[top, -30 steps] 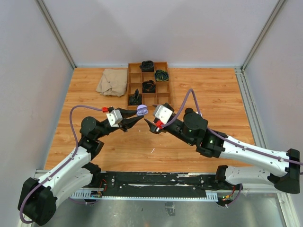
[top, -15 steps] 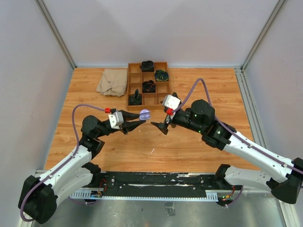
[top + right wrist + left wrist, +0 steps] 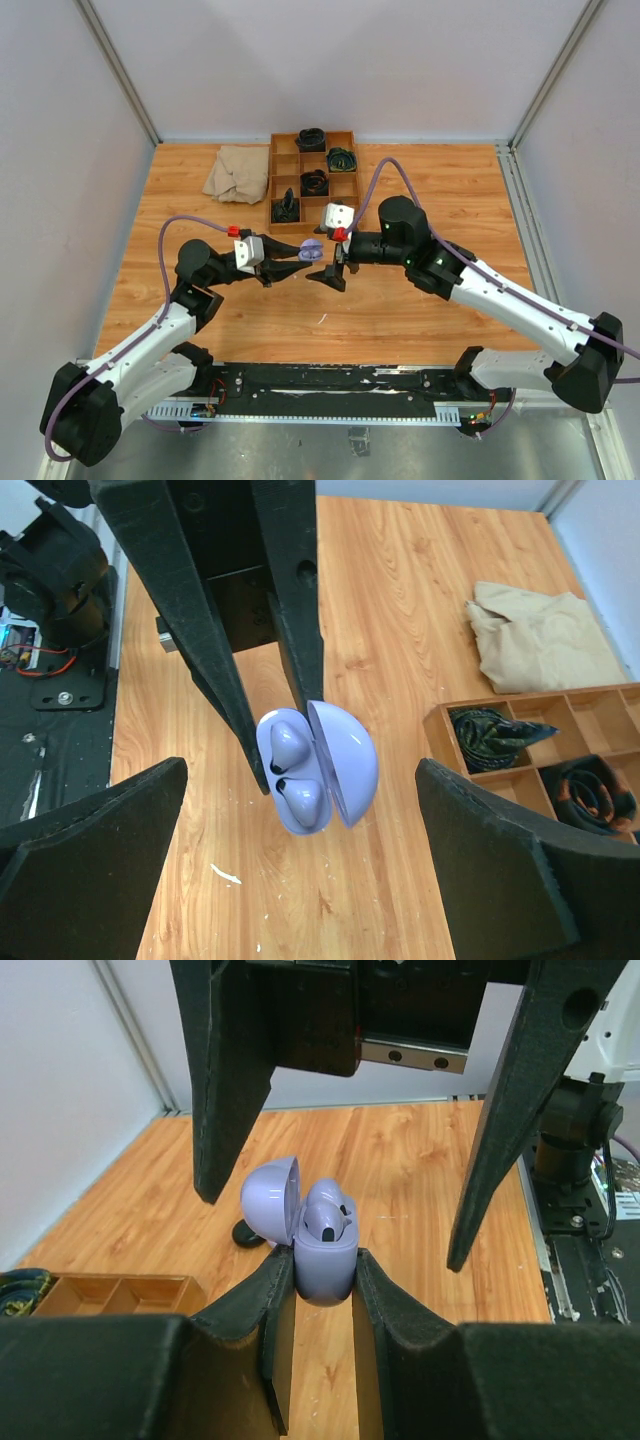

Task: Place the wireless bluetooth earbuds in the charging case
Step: Close the charging case.

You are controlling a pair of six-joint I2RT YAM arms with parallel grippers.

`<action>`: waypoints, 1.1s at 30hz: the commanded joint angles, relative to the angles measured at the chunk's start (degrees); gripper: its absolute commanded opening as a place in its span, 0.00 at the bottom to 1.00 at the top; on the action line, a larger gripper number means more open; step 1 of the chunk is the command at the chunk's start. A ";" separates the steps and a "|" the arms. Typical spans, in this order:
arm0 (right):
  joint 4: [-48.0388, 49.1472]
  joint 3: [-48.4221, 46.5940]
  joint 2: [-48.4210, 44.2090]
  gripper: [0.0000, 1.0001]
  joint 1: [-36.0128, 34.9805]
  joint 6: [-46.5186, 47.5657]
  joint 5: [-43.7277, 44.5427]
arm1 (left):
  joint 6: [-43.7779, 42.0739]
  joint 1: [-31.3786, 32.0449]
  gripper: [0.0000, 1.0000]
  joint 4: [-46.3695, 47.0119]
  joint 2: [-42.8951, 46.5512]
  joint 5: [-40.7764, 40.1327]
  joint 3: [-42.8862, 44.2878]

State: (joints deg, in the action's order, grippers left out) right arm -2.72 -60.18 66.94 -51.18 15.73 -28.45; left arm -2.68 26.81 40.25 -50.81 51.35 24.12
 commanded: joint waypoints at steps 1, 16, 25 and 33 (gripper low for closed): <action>-1.88 -3.14 1.38 0.99 1.08 1.07 -6.17 | 0.94 0.26 0.00 1.85 -0.08 0.45 1.95; -4.46 -1.07 -1.71 0.99 1.16 1.43 -6.88 | 2.91 0.27 0.00 -6.25 -4.24 -6.35 6.15; -5.28 1.67 -6.26 0.99 1.43 0.03 3.36 | 6.90 0.28 0.00 -8.69 -7.78 -7.43 8.76; -6.82 7.57 -12.23 0.99 1.43 -7.68 29.06 | 20.77 1.38 0.00 -16.38 -15.79 -11.74 13.98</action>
State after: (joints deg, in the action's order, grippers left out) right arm -8.19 -55.75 58.15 -50.11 13.63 -15.29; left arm 10.37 27.24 29.30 -62.89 42.70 34.02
